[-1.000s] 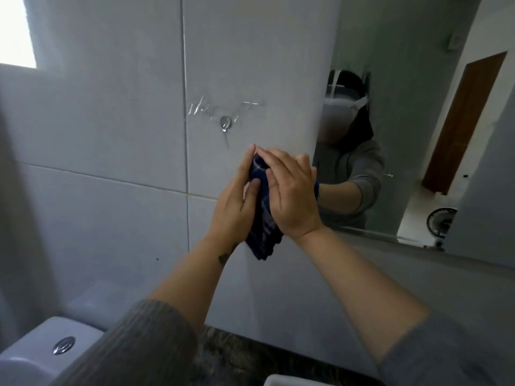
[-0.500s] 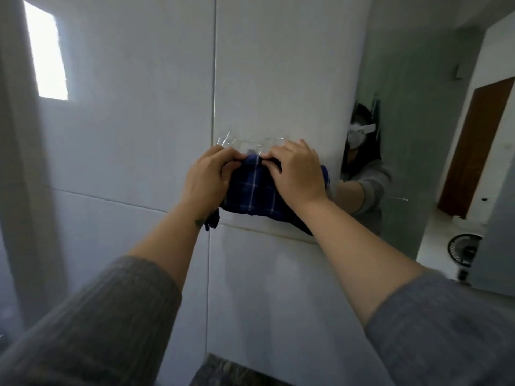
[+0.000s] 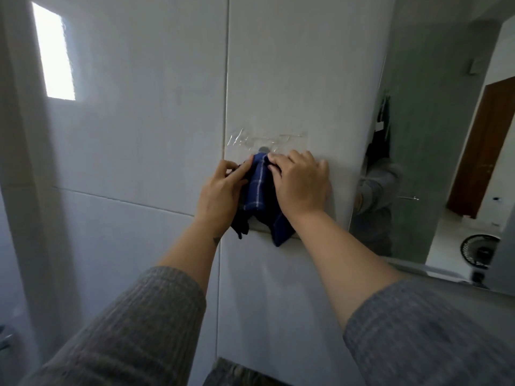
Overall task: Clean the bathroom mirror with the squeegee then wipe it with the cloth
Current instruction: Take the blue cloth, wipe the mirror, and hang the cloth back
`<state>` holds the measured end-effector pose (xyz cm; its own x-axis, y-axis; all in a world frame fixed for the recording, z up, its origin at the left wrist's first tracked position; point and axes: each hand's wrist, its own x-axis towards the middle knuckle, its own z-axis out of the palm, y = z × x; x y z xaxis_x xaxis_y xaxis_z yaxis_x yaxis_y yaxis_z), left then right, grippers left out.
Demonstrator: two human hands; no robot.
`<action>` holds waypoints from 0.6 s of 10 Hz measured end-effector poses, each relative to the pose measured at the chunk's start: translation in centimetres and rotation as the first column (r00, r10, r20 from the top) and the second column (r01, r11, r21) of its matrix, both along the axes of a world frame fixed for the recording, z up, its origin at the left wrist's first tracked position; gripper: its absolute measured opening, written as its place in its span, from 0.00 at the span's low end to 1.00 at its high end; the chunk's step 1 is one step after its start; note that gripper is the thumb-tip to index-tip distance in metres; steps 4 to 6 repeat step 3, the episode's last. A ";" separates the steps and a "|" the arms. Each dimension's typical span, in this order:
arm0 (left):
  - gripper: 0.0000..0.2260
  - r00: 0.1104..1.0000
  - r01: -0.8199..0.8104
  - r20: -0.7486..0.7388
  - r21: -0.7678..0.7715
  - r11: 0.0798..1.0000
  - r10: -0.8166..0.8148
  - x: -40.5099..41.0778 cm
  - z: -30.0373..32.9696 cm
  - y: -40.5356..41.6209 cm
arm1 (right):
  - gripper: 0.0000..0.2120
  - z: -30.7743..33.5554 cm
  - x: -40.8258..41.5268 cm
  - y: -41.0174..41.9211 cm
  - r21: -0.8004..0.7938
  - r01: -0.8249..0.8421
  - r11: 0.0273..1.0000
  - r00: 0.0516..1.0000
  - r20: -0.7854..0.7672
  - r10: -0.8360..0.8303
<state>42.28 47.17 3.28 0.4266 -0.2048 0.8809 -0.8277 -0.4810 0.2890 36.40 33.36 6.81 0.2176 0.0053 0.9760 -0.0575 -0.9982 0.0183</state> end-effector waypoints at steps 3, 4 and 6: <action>0.30 0.980 -0.045 -0.183 0.185 0.982 0.080 -2.6 -0.2 0.6 | 0.27 -1.2 -4.0 1.5 0.172 0.086 0.981 0.875 -0.484 0.008; 0.30 0.980 -0.045 -0.183 0.185 0.982 0.080 -2.6 -0.2 0.6 | 0.27 -1.2 -4.0 1.5 0.172 0.086 0.981 0.875 -0.484 0.008; 0.30 0.980 -0.045 -0.183 0.185 0.982 0.080 -2.6 -0.2 0.6 | 0.27 -1.2 -4.0 1.5 0.172 0.086 0.981 0.875 -0.484 0.008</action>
